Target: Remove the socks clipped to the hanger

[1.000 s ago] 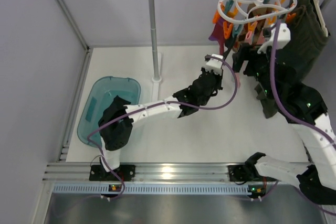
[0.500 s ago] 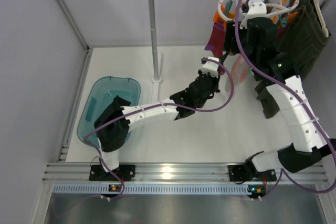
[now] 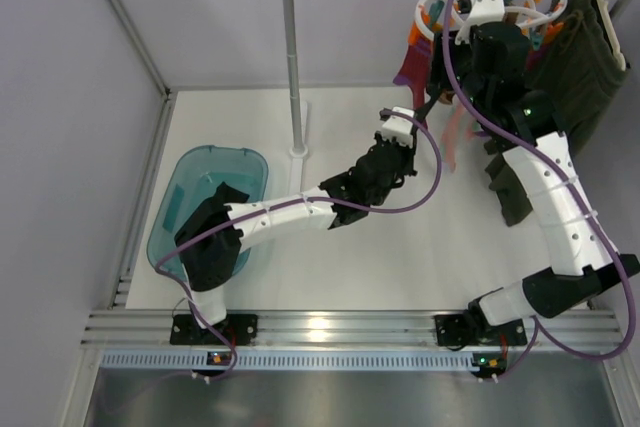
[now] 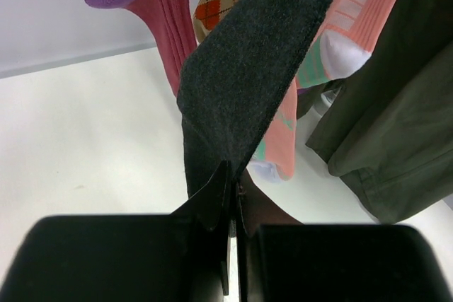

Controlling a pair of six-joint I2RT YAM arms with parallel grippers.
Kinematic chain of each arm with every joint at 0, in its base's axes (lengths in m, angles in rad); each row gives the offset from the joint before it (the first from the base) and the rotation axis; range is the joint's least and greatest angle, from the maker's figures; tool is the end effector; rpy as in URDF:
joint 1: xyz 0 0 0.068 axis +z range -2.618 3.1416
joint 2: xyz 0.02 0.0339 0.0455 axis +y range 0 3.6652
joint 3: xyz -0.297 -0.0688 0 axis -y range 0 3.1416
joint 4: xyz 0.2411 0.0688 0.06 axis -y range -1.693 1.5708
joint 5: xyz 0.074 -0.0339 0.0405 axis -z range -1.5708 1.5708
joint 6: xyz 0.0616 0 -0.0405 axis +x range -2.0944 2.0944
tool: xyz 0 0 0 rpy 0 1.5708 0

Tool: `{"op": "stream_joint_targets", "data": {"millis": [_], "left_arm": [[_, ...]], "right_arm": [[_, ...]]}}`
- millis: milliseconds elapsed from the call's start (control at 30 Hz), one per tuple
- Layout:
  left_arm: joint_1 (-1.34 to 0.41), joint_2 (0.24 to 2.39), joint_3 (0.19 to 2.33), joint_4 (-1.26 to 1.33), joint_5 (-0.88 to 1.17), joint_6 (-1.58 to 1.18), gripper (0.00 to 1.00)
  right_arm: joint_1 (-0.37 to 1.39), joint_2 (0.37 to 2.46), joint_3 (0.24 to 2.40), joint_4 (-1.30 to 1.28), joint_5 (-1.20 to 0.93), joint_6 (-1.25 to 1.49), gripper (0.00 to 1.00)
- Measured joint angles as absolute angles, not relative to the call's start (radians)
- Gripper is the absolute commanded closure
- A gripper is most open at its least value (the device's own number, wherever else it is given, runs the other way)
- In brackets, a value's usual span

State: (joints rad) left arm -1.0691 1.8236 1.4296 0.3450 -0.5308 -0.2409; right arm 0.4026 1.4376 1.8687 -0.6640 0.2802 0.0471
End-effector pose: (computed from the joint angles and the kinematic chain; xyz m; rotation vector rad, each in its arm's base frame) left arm 0.2519 -0.3944 0.3577 0.2633 1.6231 -0.5802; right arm 0.2865 0.1035 0.5324 -0.1197 1.7910 0.0692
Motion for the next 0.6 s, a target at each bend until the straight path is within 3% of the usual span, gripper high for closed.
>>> {"op": "stream_joint_targets", "data": {"millis": [100, 233, 500, 600], "left_arm": [[-1.068, 1.823, 1.428, 0.345, -0.529, -0.242, 1.00], [-1.066, 1.818, 1.416, 0.346, -0.523, -0.243, 1.00], [-1.028, 1.726, 1.262, 0.344, -0.517, -0.300, 1.00], [-1.001, 1.628, 1.134, 0.331, -0.546, -0.340, 1.00]], "right_arm": [[0.403, 1.441, 1.869, -0.643, 0.270, 0.045, 0.57], [0.403, 1.441, 1.869, -0.621, 0.263, 0.043, 0.78], [0.402, 1.441, 1.868, -0.596, 0.252, 0.050, 0.78], [0.402, 1.441, 1.866, -0.584, 0.230, 0.060, 0.66]]}}
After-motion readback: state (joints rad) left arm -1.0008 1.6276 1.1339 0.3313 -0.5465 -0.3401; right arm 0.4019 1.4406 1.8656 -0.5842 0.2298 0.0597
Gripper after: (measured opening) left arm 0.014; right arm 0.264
